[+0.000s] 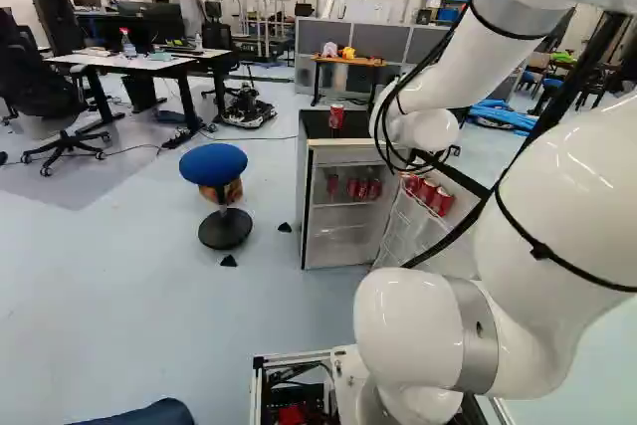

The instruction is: Grab a drink from the fridge

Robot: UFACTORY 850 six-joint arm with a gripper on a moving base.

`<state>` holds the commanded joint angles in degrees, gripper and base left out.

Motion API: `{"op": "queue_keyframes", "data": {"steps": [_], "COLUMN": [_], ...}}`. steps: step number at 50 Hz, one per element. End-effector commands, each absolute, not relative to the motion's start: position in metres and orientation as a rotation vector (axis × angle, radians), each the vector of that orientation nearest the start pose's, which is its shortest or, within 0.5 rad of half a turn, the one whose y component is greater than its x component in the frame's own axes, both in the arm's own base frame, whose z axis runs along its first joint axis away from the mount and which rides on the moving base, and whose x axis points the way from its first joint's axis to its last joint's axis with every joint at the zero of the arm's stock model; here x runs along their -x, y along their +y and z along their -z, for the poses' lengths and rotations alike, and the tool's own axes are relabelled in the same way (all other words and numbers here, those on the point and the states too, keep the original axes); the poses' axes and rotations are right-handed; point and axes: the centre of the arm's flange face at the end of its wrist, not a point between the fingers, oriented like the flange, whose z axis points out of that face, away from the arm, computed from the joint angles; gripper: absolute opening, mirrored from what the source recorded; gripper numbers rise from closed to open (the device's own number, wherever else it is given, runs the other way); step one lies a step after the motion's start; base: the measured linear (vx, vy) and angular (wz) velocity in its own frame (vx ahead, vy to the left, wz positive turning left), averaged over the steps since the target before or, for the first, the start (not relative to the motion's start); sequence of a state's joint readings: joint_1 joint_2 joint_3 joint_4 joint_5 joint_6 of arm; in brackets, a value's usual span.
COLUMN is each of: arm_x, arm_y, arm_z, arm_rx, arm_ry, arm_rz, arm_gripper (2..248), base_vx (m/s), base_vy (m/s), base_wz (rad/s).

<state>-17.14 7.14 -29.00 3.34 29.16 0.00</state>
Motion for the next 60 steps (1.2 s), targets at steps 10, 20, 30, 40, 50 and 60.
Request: {"op": "queue_keyframes", "data": {"steps": [10, 20, 30, 40, 50, 60], "arm_x": [-0.385, -0.383, -0.380, -0.377, -0.375, -0.373], "arm_y": [-0.136, -0.149, -0.162, -0.175, -0.187, -0.200], "arm_z": [-0.465, -0.471, -0.476, -0.482, -0.488, -0.495], "arm_rx": [2.759, 2.792, 2.827, 2.864, 2.900, 2.934], "arm_ry": [0.561, 0.613, 0.665, 0.703, 0.735, 0.767], "arm_rz": [1.745, 1.689, 1.624, 1.555, 1.487, 1.416], "arm_gripper": [247, 247, 247, 247, 247, 247], "base_vx": [0.000, 0.000, 0.000, 0.000, 0.000, 0.000], "base_vy": [0.000, 0.000, 0.000, 0.000, 0.000, 0.000], "base_wz": [0.000, 0.000, 0.000, 0.000, 0.000, 0.000]}}
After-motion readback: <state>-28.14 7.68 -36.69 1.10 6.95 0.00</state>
